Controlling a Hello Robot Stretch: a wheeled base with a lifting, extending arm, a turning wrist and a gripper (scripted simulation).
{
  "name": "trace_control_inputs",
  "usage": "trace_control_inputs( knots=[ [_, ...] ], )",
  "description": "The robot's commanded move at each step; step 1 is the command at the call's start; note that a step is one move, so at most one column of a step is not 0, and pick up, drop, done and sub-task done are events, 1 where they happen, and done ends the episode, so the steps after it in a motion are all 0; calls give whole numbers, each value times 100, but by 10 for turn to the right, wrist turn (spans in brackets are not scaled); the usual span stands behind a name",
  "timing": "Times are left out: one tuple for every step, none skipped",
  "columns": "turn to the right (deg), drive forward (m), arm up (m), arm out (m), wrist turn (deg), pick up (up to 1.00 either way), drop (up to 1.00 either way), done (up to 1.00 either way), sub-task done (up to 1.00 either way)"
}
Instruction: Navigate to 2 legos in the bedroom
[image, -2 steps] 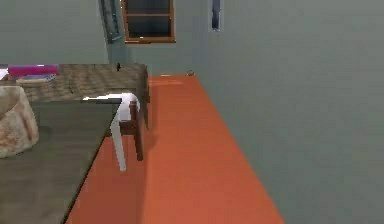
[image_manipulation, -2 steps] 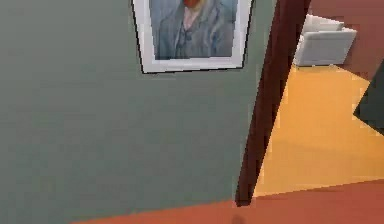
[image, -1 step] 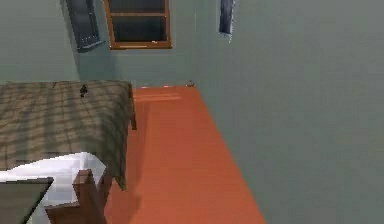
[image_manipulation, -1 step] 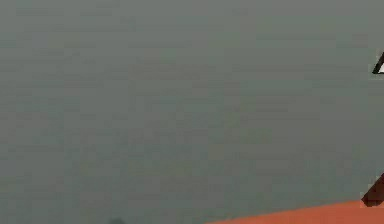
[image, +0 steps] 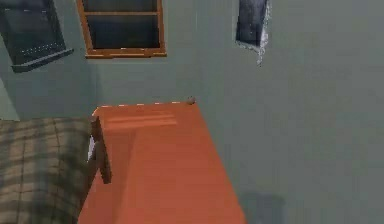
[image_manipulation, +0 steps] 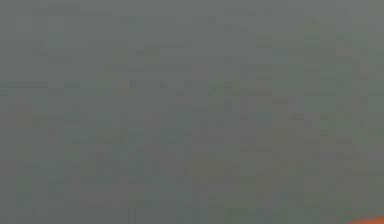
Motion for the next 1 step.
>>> trace_control_inputs(
  knots=[
    [-270,0,0,0,0,0,0,0,0]
  ],
)
